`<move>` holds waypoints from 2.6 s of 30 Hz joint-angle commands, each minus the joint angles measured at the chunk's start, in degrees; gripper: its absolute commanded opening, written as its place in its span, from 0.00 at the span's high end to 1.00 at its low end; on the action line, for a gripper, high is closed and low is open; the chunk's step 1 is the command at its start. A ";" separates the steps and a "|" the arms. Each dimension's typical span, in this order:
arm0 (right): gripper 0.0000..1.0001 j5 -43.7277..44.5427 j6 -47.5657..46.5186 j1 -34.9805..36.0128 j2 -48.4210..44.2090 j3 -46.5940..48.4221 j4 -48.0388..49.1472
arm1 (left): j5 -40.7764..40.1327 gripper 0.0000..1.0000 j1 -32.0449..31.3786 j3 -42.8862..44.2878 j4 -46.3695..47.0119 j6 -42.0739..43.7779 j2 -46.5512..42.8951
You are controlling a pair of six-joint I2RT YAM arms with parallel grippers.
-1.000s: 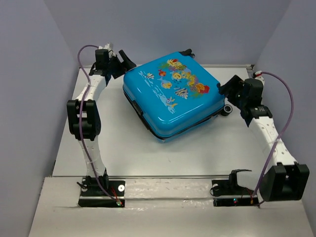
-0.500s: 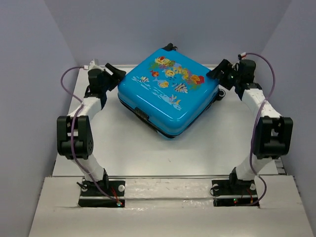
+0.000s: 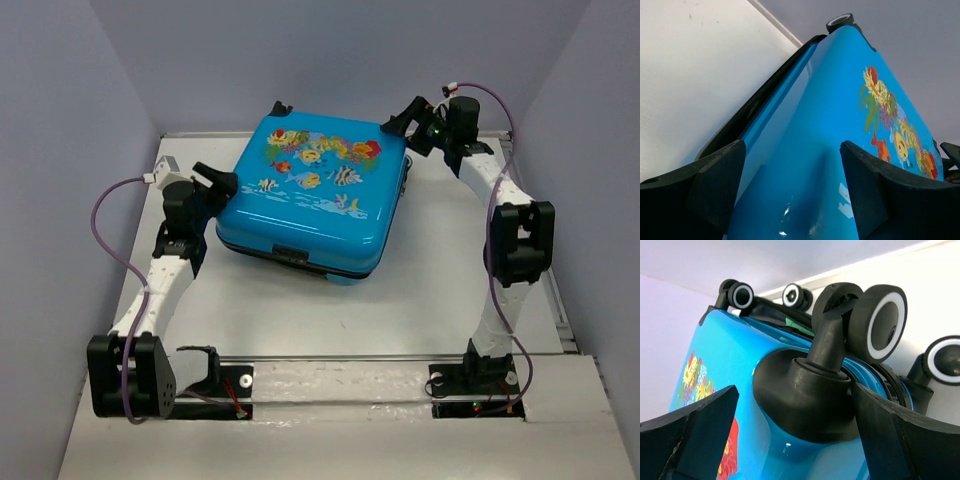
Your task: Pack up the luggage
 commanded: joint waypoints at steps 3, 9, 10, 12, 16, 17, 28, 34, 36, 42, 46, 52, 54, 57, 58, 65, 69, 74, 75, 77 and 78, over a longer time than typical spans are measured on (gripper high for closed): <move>0.00 -8.79 4.60 6.61 -15.91 -7.77 -2.80 | 5.38 0.14 -1.36 0.63 -3.23 -0.35 -13.24; 0.00 -1.76 -7.61 7.31 -15.57 4.76 -18.44 | -3.65 0.10 -1.28 13.32 -15.52 9.47 -19.40; 0.00 -1.06 -9.19 7.31 -15.74 6.80 -19.85 | -3.32 0.10 -1.36 15.55 -18.23 10.71 -19.58; 0.00 0.44 -13.33 7.31 -16.97 9.97 -22.84 | 0.34 0.09 -1.37 19.42 -21.41 13.08 -20.37; 0.00 0.71 -17.55 7.31 -21.54 10.25 -24.08 | 11.16 0.12 -1.45 13.31 -24.41 13.36 -25.63; 0.00 1.58 -18.60 7.31 -23.90 7.72 -24.25 | 13.79 0.19 -1.80 10.85 -24.94 12.92 -28.87; 0.93 10.63 -19.14 22.93 -49.74 -32.97 -17.93 | 31.66 0.86 -8.56 -1.47 -47.88 20.83 -43.49; 0.93 13.28 -17.30 35.78 -65.30 -49.33 -15.11 | 45.89 0.90 -11.99 -6.84 -41.38 21.78 -45.69; 0.93 9.86 -15.19 37.37 -67.77 -54.51 -13.89 | 47.13 0.90 -13.75 -7.62 -41.55 22.93 -45.25; 0.93 11.60 -10.53 45.19 -65.76 -63.22 -4.14 | 39.66 0.90 -15.86 -13.25 -40.24 21.97 -43.41; 0.93 14.24 -8.94 46.24 -66.89 -67.53 3.75 | 37.73 0.89 -16.48 -13.43 -38.48 19.95 -42.17; 0.61 21.26 -11.76 48.79 -65.50 -73.07 9.40 | 34.56 0.89 -16.48 -13.16 -37.86 17.75 -41.64; 0.54 22.50 -11.23 48.80 -64.00 -74.83 13.08 | 34.56 0.89 -16.92 -13.51 -36.37 16.70 -41.29; 0.53 23.91 -9.65 49.41 -62.16 -78.08 20.73 | 34.21 0.88 -17.36 -13.34 -35.84 15.99 -40.15; 0.53 24.61 -9.12 49.41 -61.80 -78.69 21.96 | 33.95 0.88 -17.45 -13.34 -35.84 15.90 -39.97; 0.53 31.53 -10.87 49.41 -62.76 -77.04 22.25 | 26.58 0.85 -19.11 -11.58 -32.07 13.36 -35.95; 0.49 32.88 -13.07 49.41 -62.95 -74.84 21.63 | 17.87 0.85 -23.85 -11.14 -19.89 9.41 -28.38; 0.39 32.61 -10.88 49.41 -61.10 -81.40 28.00 | 6.98 0.81 -29.48 -6.85 -13.96 5.00 -27.84; 0.39 32.35 -10.35 49.41 -60.66 -81.42 28.04 | 6.01 0.81 -30.27 -6.23 -13.95 5.27 -27.67; 0.39 32.35 -9.74 49.41 -59.00 -84.14 32.95 | 5.12 0.80 -31.68 -5.26 -14.31 5.62 -27.41; 0.39 32.70 -9.91 49.41 -58.38 -84.15 33.57 | 4.77 0.80 -31.86 -5.17 -14.39 5.62 -27.40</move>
